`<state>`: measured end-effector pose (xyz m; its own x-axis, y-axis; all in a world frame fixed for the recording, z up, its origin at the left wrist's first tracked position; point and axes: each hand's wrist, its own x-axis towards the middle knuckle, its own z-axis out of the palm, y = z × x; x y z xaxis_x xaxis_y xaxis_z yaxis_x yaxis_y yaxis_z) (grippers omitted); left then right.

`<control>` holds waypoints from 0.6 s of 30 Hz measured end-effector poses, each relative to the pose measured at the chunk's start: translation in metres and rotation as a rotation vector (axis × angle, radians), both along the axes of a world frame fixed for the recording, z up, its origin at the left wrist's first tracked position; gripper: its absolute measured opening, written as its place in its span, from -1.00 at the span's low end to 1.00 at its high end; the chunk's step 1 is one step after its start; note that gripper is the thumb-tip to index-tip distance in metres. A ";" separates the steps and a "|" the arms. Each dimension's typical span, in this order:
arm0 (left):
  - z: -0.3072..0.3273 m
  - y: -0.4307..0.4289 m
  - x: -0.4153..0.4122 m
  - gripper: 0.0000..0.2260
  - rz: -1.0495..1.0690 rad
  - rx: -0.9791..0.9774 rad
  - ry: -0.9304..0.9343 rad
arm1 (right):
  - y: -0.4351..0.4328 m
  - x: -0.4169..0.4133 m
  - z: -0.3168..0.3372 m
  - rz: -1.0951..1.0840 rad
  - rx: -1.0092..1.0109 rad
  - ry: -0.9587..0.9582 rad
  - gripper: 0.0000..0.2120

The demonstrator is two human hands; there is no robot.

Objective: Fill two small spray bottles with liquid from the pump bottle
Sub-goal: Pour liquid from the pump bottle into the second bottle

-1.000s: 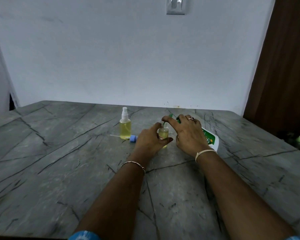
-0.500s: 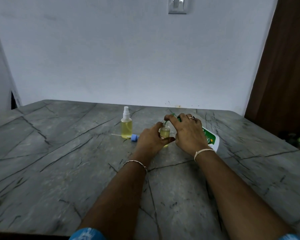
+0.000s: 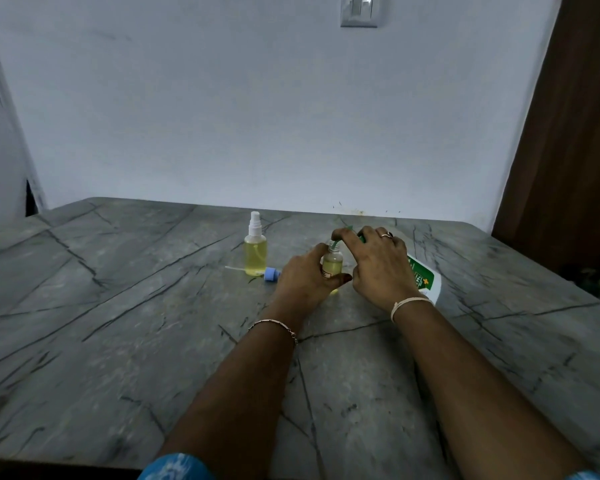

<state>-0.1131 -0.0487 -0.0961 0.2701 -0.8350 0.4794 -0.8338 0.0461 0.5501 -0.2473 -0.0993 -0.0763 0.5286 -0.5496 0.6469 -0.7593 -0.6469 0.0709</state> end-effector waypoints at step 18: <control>-0.001 -0.001 -0.001 -0.45 0.007 -0.011 0.011 | 0.002 -0.002 -0.001 -0.007 -0.013 0.005 -0.29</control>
<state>-0.1137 -0.0498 -0.0975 0.2809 -0.8278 0.4857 -0.8282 0.0466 0.5584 -0.2498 -0.0972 -0.0777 0.5282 -0.5448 0.6513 -0.7634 -0.6406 0.0833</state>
